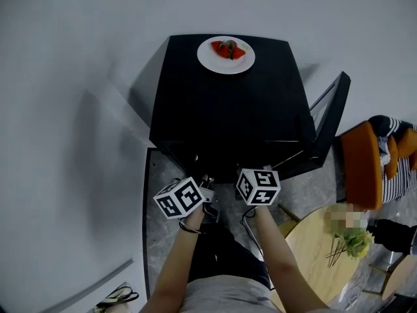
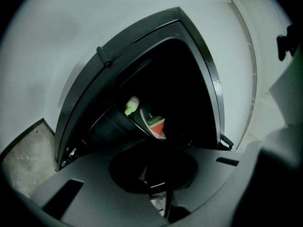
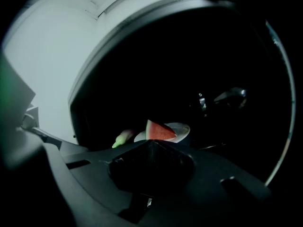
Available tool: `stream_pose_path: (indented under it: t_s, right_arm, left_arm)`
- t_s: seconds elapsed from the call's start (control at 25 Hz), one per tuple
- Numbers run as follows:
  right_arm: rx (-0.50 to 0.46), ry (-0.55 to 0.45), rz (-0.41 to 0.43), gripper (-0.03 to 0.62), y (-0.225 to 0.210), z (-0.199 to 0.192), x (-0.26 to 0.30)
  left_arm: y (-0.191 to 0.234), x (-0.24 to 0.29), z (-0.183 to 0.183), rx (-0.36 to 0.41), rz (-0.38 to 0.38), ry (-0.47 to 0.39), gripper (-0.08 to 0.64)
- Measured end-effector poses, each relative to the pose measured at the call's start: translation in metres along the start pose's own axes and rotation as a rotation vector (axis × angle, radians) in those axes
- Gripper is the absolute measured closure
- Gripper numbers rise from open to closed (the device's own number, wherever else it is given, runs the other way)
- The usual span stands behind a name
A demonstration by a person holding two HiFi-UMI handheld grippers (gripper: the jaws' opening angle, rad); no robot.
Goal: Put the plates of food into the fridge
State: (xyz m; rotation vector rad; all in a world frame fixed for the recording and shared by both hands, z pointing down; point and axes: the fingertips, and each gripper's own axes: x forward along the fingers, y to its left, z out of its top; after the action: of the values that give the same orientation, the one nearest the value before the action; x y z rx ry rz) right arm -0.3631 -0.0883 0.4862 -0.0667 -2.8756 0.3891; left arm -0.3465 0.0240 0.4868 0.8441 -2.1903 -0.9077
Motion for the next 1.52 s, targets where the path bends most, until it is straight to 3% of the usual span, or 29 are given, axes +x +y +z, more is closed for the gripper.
stream_pose_path:
  t_s: [0.16, 0.36, 0.56, 0.88, 1.24, 1.52]
  right_arm:
    - [-0.022, -0.042, 0.007, 0.580, 0.014, 0.001, -0.032]
    - [-0.031, -0.102, 0.005, 0.580, 0.027, 0.009, -0.072]
    - [-0.006, -0.166, -0.013, 0.580, 0.033, 0.023, -0.111]
    - [-0.021, -0.239, 0.005, 0.580, 0.044, 0.045, -0.142]
    - [0.019, -0.295, 0.107, 0.580, 0.063, 0.073, -0.158]
    - [0.110, -0.290, 0.232, 0.578, 0.080, 0.124, -0.163]
  left_arm:
    - [-0.011, -0.001, 0.001, 0.211, 0.042, -0.014, 0.537]
    - [-0.048, -0.011, 0.007, 0.507, 0.022, -0.136, 0.537]
    - [-0.083, -0.029, 0.009, 0.636, -0.002, -0.221, 0.538]
    - [-0.111, -0.055, 0.003, 0.686, -0.004, -0.266, 0.551]
    - [-0.134, -0.076, 0.016, 0.727, 0.021, -0.297, 0.551]
    - [-0.157, -0.103, 0.068, 0.613, 0.048, -0.312, 0.551]
